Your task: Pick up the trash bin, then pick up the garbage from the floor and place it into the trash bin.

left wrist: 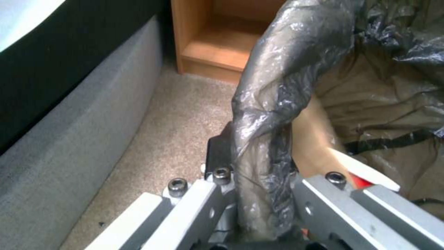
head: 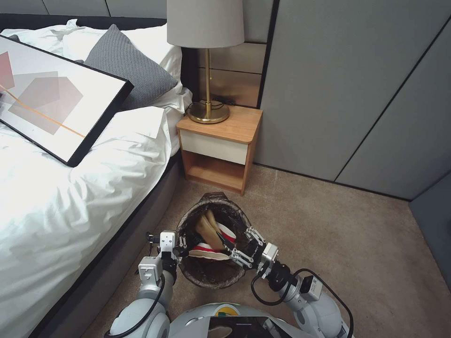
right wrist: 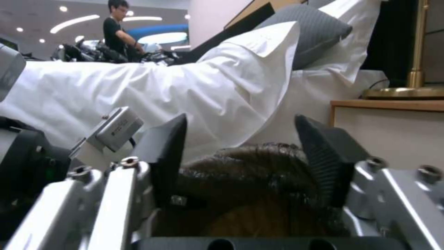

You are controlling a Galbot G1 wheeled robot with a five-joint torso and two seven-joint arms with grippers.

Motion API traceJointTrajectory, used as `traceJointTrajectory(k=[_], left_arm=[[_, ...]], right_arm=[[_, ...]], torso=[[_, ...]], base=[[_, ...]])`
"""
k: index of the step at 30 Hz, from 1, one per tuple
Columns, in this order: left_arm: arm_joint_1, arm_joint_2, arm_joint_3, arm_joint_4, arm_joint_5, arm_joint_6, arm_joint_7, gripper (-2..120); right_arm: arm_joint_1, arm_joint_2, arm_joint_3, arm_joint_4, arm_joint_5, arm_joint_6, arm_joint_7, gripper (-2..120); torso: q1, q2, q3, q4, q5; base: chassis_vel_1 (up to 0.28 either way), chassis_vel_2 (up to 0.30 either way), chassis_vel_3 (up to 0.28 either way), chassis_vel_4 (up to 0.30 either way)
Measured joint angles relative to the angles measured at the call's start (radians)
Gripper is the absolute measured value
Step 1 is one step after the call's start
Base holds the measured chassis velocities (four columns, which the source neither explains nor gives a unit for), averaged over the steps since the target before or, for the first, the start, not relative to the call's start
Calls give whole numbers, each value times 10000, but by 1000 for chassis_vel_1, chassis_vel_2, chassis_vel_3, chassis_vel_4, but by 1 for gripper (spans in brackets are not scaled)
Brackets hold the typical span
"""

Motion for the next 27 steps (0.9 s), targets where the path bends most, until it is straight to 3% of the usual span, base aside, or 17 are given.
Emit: traceJointTrajectory(k=[5,8,13,17,21,23,24,25,27], left_arm=[[-30,14,-3,-2,-14,0,-3,0],[-78,41,-5,-2,-54,10,-3,0],[-98,90,-63,-12,-123,38,-7,0],[-114,102,-90,-12,-143,46,-10,0],[-150,93,-227,-31,-191,46,-10,0],[-150,85,-262,-63,-216,46,-11,0],[-160,65,-288,-138,-261,46,-10,0],[-160,65,-288,-138,-261,46,-10,0],[-187,45,-353,-201,-325,46,-8,0]], right_arm=[[-64,-74,105,48,2,12,2,75],[-143,-122,184,151,35,13,1,92],[-196,-120,237,265,17,45,-1,99],[-351,-4,402,1076,-249,322,313,100],[-736,379,1015,2771,-1092,599,2538,100],[-794,456,1120,2966,-1375,605,3109,100],[-955,613,1298,3308,-2042,330,4253,100],[-955,613,1298,3308,-2042,330,4253,100],[-1244,826,1444,3595,-2556,-98,5640,100]], torso=[[0,0,0,0,0],[0,0,0,0,0],[0,0,0,0,0],[0,0,0,2,1],[0,0,1,0,-2],[0,0,1,1,-2],[0,0,1,2,1],[0,0,1,2,1],[0,0,1,-2,-2]], base=[[0,0,0,0],[0,0,0,0],[0,0,0,0],[0,0,0,0],[0,0,0,0],[0,0,0,0],[0,0,0,0],[0,0,0,0],[0,0,0,0]])
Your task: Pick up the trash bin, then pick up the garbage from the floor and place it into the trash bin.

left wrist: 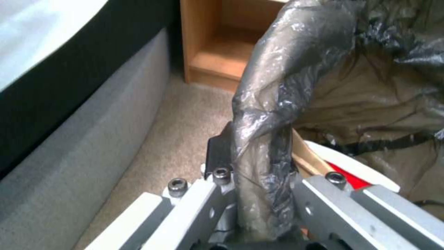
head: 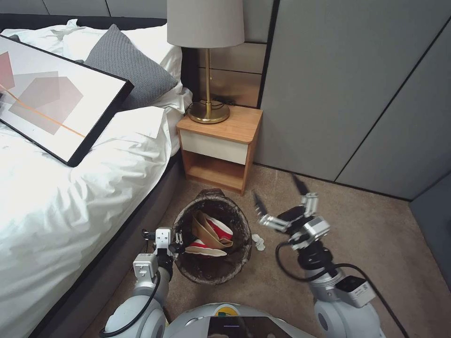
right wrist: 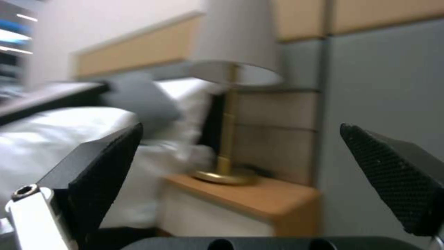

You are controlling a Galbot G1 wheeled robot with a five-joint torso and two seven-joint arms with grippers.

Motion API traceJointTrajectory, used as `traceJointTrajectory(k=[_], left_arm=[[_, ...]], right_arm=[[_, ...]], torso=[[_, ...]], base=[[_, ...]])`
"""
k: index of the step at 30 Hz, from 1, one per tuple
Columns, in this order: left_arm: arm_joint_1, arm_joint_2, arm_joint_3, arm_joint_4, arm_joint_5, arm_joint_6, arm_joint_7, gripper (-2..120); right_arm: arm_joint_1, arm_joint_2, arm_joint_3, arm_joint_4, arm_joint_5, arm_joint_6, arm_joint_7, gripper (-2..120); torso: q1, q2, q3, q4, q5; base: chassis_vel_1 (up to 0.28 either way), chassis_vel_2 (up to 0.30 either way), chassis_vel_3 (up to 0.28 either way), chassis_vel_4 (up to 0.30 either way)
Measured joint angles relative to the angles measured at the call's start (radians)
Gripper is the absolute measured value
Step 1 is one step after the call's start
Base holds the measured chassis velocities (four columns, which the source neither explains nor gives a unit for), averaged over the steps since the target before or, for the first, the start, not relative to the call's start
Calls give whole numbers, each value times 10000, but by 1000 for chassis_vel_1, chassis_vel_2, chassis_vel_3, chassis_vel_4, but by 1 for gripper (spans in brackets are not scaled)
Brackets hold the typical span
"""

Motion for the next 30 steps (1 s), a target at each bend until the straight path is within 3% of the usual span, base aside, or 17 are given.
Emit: traceJointTrajectory(k=[1,10,19,25,30], left_arm=[[-3,-3,-26,-20,-26,0,-1,0],[19,-8,-117,-57,-45,0,-11,0],[29,-19,-174,-75,-60,-17,-14,0],[9,-84,-215,-108,-70,-46,-31,0],[32,-77,-235,-154,-72,-54,-41,0]], right_arm=[[-117,121,31,30,-138,-102,582,100],[-478,436,177,-35,-460,-239,1840,100],[-742,669,316,-335,-667,-192,2443,100],[-1151,1078,325,-847,-1058,806,2492,100],[-838,1001,411,-975,-1010,591,2354,100]], torso=[[0,0,0,1,3],[0,0,0,4,2],[0,0,0,3,2],[0,0,-1,2,2],[0,-1,-1,3,2]], base=[[0,0,0,0],[0,0,0,0],[0,0,0,0],[0,0,0,0],[0,0,0,0]])
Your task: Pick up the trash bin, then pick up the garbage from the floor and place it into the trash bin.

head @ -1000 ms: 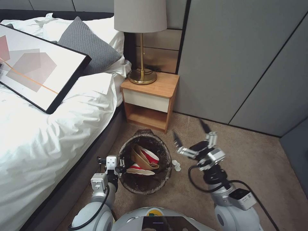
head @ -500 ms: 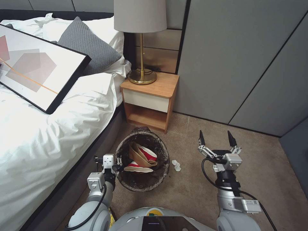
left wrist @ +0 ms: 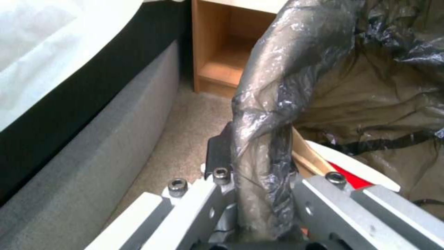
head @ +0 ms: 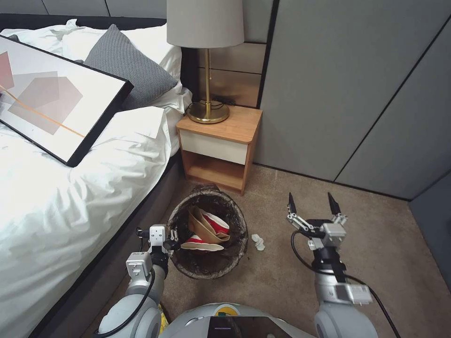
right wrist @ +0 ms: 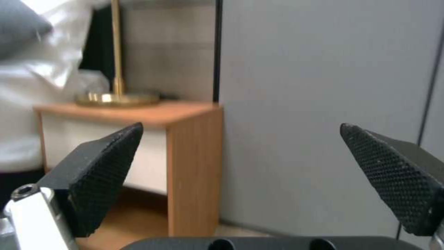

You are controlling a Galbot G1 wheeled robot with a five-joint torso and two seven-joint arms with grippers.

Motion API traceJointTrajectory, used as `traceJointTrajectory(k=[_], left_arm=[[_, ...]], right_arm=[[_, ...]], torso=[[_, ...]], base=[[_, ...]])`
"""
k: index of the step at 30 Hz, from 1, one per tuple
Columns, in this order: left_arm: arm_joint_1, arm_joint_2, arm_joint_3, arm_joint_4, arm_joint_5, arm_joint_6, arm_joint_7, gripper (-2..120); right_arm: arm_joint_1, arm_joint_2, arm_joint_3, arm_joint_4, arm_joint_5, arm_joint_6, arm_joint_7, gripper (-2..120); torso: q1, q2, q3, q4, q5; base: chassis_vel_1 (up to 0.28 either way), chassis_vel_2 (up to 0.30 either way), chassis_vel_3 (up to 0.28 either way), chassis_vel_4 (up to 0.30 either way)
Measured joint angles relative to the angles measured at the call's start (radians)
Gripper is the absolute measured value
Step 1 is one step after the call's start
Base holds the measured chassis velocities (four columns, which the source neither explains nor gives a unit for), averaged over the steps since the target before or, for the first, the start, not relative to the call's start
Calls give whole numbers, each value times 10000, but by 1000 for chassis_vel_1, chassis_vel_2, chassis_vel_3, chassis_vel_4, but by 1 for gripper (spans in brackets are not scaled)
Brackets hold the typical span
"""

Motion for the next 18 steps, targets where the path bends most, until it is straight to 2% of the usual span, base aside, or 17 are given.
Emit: traceJointTrajectory(k=[2,4,5,8,9,11,16,18], left_arm=[[6,1,-2,-11,0,0,-3,0],[18,28,0,-53,2,2,-9,0],[18,28,0,-53,2,2,-9,0],[49,37,0,-91,15,16,-25,0],[49,37,0,-91,15,16,-25,0],[84,46,2,-99,22,30,-27,0],[100,51,4,-115,37,67,-43,0],[99,50,2,-114,37,69,-45,0]], right_arm=[[181,-66,45,-50,42,-347,-2,100],[813,-355,64,-345,310,-1394,98,100],[813,-355,64,-345,310,-1394,98,100],[1917,-1093,-286,-1165,1916,-3958,93,100],[1917,-1093,-286,-1165,1916,-3958,93,100],[2579,-1352,-530,-2121,2640,-5071,26,100],[3933,-1563,-993,-4376,3299,-6087,-580,100],[4053,-1557,-1033,-4583,3332,-6170,-622,100]], torso=[[0,0,0,-1,0],[0,0,0,-2,1],[0,0,0,-2,1],[0,0,1,2,0],[0,0,1,2,0],[0,0,1,-1,1],[0,0,1,1,2],[0,0,1,1,2]], base=[[0,0,0,0],[0,0,0,0],[0,0,0,0],[0,0,0,0],[0,0,0,0],[0,0,0,0],[0,0,0,0],[0,0,0,0]])
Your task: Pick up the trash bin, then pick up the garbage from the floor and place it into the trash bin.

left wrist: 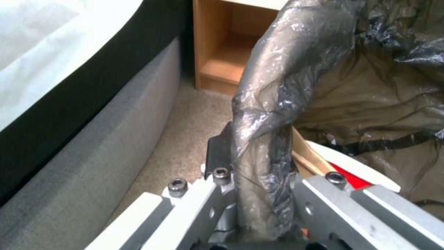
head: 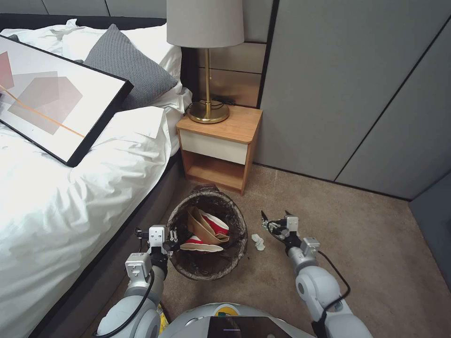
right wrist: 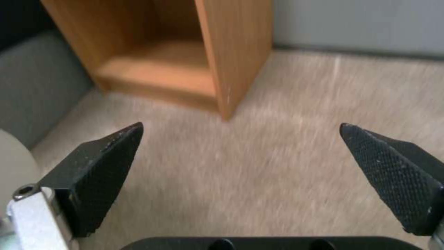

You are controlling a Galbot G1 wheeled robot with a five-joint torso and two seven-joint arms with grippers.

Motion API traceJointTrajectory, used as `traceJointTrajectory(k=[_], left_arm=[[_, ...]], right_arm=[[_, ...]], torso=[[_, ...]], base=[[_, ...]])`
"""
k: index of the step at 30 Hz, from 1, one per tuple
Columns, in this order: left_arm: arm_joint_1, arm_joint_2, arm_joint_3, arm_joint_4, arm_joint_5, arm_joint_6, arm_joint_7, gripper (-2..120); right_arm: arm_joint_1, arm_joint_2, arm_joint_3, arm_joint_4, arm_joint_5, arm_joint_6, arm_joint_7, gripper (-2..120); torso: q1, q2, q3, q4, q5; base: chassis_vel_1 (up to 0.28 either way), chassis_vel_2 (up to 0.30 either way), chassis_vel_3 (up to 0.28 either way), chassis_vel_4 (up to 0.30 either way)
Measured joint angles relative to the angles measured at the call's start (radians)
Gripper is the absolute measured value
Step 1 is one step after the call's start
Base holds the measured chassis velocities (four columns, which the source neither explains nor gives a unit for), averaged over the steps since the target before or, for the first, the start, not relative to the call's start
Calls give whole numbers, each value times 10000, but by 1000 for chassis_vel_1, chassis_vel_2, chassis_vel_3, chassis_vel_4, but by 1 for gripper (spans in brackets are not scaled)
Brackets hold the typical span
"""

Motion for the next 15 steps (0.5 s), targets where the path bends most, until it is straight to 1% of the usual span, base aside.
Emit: traceJointTrajectory(k=[3,4,5,6,8,10,12,13,15], left_arm=[[-11,-9,-11,41,1,2,-4,0],[-11,-9,-11,41,1,2,-4,0],[-26,-21,-10,69,1,6,-5,0],[-26,-21,-10,69,1,6,-5,0],[-66,-28,-9,108,-1,14,-6,0],[-79,-28,-8,119,-6,16,-6,0],[-99,-34,-8,150,-16,17,-7,0],[-99,-34,-8,150,-16,17,-7,0],[-105,-46,-6,174,-16,17,-9,0]], right_arm=[[502,9,-228,-971,-41,-246,-183,100],[502,9,-228,-971,-41,-246,-183,100],[695,-1,-322,-1519,-300,-253,-299,100],[695,-1,-322,-1519,-300,-253,-299,100],[927,-4,-400,-2228,-506,-178,-438,100],[993,6,-405,-2424,-530,-157,-461,100],[1173,68,-410,-2952,-631,-81,-552,100],[1173,68,-410,-2952,-631,-81,-552,100],[1328,115,-447,-3399,-779,-4,-622,100]], torso=[[0,0,0,0,-1],[0,0,0,0,-1],[0,0,0,0,-1],[0,0,0,0,-1],[0,0,0,-1,-1],[0,0,0,0,-1],[0,0,0,-2,-1],[0,0,0,-2,-1],[0,0,0,0,-2]], base=[[0,0,0,0],[0,0,0,0],[0,0,0,0],[0,0,0,0],[0,0,0,0],[0,0,0,0],[0,0,0,0],[0,0,0,0],[0,0,0,0]])
